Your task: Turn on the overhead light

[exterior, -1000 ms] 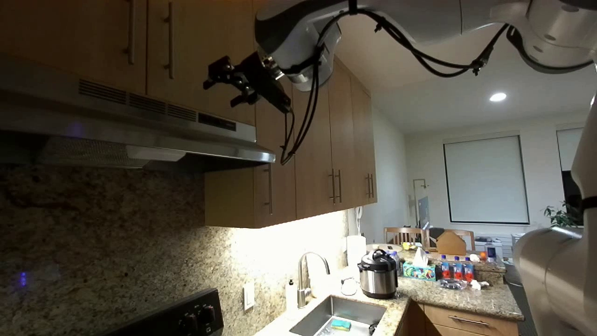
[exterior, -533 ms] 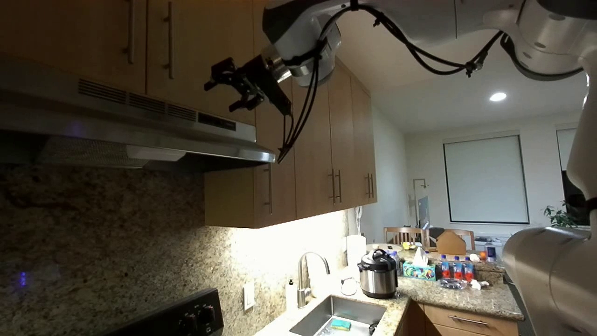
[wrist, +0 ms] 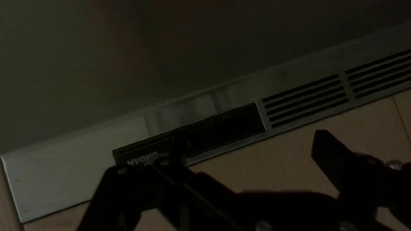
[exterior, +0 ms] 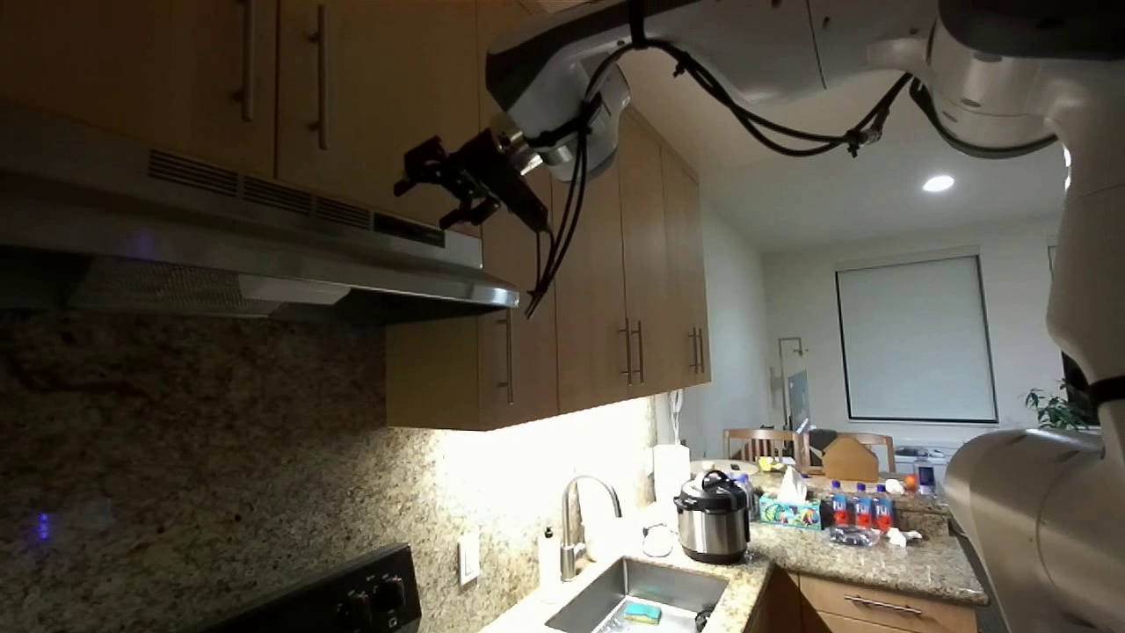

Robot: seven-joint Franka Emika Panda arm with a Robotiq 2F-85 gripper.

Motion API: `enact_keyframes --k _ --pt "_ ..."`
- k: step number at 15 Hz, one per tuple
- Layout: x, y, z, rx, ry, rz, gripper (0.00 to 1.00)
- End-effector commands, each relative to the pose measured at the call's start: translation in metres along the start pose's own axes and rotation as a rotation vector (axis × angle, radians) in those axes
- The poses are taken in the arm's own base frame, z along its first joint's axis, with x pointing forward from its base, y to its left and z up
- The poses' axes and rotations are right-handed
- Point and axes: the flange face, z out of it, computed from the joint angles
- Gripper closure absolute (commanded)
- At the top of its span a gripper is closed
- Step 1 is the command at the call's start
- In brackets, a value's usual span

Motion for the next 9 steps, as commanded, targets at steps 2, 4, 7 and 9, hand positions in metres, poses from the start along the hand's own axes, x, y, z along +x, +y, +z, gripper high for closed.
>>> enact_keyframes --k 2,4,7,9 --pt "0.007 -0.0042 0.0162 -0.019 0.0 -0.064 0.0" --pt "0.0022 -0.0036 0.0147 -0.014 -0.005 -0.024 0.0" --pt "0.0037 -0.0052 0.0181 -0.016 -0.004 -0.029 0.0" --pt "0.004 -0.0053 0.0179 -0.016 -0.003 -0.029 0.0"
